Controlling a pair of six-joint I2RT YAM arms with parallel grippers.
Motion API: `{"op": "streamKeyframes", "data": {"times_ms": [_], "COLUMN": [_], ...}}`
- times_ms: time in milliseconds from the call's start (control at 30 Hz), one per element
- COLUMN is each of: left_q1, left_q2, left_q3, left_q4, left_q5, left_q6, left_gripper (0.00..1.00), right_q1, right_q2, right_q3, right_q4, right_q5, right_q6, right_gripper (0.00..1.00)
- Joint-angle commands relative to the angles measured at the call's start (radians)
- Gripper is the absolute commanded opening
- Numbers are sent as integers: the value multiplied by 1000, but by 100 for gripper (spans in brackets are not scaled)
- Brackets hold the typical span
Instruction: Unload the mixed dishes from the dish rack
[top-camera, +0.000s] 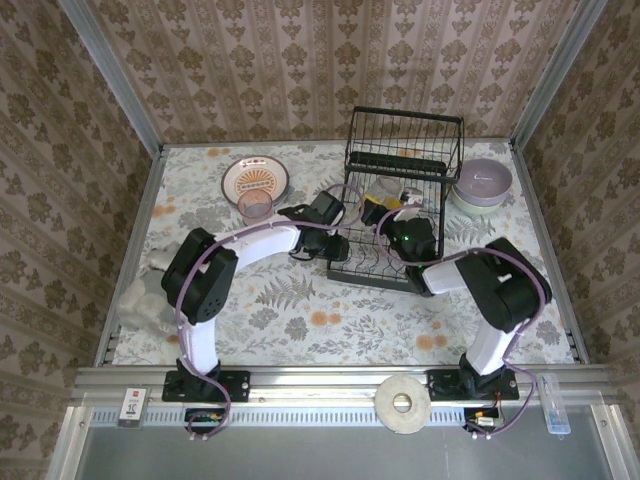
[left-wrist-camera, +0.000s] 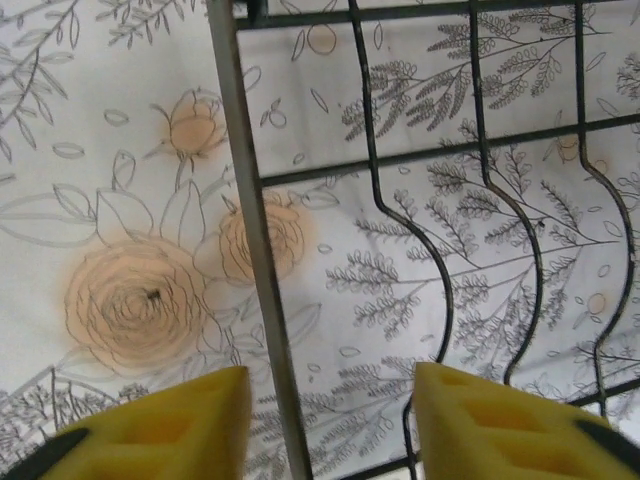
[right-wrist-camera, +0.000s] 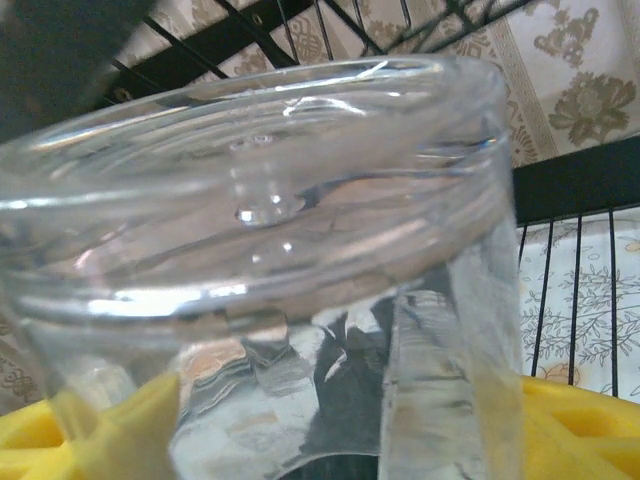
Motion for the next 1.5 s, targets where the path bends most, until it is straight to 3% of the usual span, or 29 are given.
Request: {"op": "streamKeyframes", "data": {"times_ms": [0, 167, 333, 400, 500, 667, 733, 933, 1300, 1400, 1467], "left_q1": [0, -16, -82, -119, -184, -239, -242, -257, -272, -282, -288], "left_q2": [-115, -289, -529, -624, -688, -610, -557, -546, -490, -471, -460], "left_q3": [-27, -127, -344, -494, -760, -890, -924, -843, -734, -708, -690], "left_q4": [50, 103, 318, 553, 1086, 1536, 1738, 1737, 1736, 1733, 1733], "left_q5": [-20, -90, -246, -261, -247, -174, -143, -55, -34, -44, -71], "left_q6": [46, 110, 204, 330, 565, 794, 794, 753, 754, 757, 755], "left_gripper": [57, 76, 100, 100, 100, 100, 100, 94, 87, 79, 67], "right_q1": [-3, -5, -6, -11, -16, -85, -103, -129, -136, -135, -134], "right_q2": [-139, -369, -610, -683, -748, -833, -866, -926, -976, -980, -981], "right_q3": [-16, -10, 52, 90, 160, 167, 169, 181, 121, 113, 110], "right_q4": [-94, -399, -781, -916, -1113, -1206, -1222, -1251, -1166, -1150, -1145], "right_q5": [-25, -48, -38, -54, -130, -355, -422, -585, -673, -678, -682], "right_q6": [-15, 42, 105, 139, 208, 404, 449, 554, 685, 701, 708], "right_gripper": [10, 9, 9, 8, 9, 9, 9, 10, 10, 10, 10]}}
